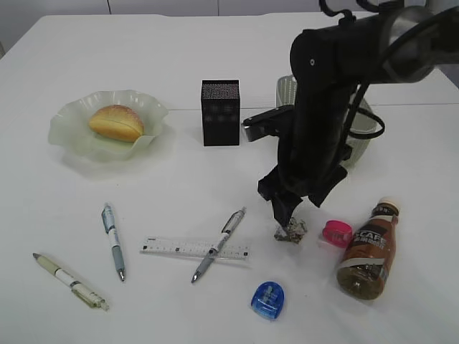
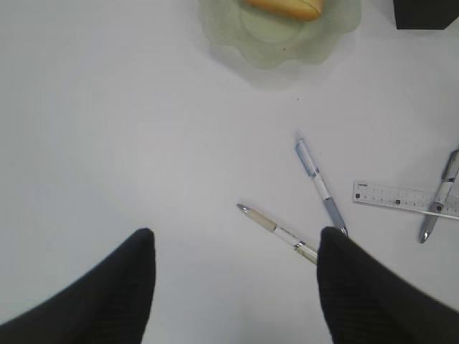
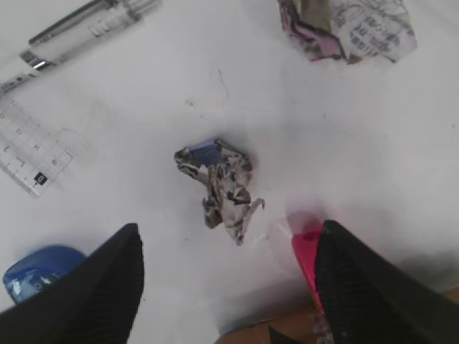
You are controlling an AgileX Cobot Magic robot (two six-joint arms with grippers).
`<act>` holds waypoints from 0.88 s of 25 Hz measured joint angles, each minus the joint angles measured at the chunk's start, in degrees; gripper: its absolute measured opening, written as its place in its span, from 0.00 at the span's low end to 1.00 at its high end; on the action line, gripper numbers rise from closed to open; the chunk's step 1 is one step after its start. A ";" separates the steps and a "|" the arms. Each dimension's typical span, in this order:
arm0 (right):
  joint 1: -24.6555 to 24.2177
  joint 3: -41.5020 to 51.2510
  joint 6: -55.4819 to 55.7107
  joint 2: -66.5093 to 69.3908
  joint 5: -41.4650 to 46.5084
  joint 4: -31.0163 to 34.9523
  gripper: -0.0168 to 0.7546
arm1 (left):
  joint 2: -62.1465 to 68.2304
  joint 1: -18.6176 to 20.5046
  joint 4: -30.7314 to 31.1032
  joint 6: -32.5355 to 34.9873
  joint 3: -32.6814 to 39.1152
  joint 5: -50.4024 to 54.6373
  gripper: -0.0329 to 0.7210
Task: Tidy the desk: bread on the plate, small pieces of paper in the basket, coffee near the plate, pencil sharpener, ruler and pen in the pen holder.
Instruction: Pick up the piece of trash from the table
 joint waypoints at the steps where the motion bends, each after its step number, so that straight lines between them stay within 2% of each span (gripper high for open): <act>1: 0.00 -0.11 0.00 0.51 -0.13 0.40 0.77 | 0.00 0.00 0.00 0.00 0.00 0.00 0.71; 22: 0.74 -0.19 0.11 6.54 -2.93 0.68 0.77 | 0.00 0.00 0.00 0.00 0.00 0.00 0.71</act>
